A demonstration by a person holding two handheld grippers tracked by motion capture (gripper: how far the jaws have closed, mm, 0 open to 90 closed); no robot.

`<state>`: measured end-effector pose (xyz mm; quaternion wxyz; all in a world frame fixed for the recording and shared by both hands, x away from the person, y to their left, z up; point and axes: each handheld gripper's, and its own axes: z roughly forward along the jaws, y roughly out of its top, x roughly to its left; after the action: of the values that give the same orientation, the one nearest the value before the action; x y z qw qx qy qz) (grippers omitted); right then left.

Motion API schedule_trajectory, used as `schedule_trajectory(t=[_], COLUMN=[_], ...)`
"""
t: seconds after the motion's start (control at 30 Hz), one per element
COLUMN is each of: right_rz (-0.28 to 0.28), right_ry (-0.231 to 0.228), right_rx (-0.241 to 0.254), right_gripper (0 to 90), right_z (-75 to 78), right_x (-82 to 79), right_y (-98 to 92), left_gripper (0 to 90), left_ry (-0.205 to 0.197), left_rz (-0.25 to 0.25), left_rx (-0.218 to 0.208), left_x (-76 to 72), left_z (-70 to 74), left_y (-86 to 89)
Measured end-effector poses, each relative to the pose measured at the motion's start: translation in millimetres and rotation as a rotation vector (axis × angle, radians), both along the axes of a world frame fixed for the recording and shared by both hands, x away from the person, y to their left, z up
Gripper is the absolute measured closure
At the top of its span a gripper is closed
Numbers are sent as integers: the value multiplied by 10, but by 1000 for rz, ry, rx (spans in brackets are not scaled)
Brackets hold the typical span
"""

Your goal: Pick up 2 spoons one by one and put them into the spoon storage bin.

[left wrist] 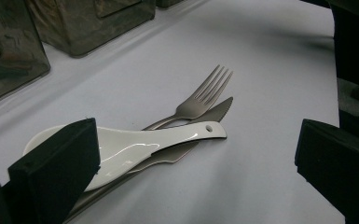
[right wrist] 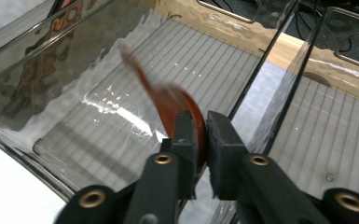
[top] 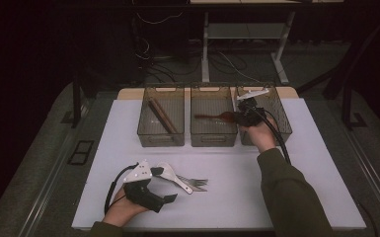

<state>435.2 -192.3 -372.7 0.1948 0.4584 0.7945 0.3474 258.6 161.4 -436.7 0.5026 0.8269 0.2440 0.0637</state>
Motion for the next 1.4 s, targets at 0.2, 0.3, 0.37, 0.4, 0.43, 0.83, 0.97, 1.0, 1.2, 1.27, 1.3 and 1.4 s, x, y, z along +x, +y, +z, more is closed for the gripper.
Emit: schedule_trajectory(t=[0.2,0.3,0.37,0.4,0.43,0.83,0.97,1.0,1.2,1.27,1.3,1.4], right_rz=[12,18,30,42,53,150,156,153,145,149,147,136], right_ry=[-7,-11,-3,-13,-22,-66,-67,-62,-67,-64,-61,-63], right_rx=[21,48,72,83,93,203,208,210,235,232,225,211], right_gripper=[676,597,539,516,496,292,264,252,227,227,227,224], right_z=[8,22,34,40,50,53,-7,-14,-109,-155,-178,-249], right_x=[-7,-28,-53,-72,-100,-568,-696,-723,-921,-999,-1038,-1148], right_y=[-10,-25,-43,-55,-70,-381,-496,-522,-696,-751,-779,-869], left_gripper=[0,0,0,0,0,0,0,0,0,0,0,3], left_ry=[-1,-1,-1,-2,-3,0,1,0,-1,-5,-7,-9], left_rz=[1,1,1,2,0,6,6,5,12,23,28,47], left_rx=[1,1,1,2,3,7,9,8,12,15,17,22], left_x=[-1,-3,-3,-4,-3,-7,-8,-11,-11,-11,-11,-6], left_z=[1,3,4,4,6,5,5,7,12,18,22,38], left_y=[2,4,7,10,13,4,-3,-5,3,6,10,22])
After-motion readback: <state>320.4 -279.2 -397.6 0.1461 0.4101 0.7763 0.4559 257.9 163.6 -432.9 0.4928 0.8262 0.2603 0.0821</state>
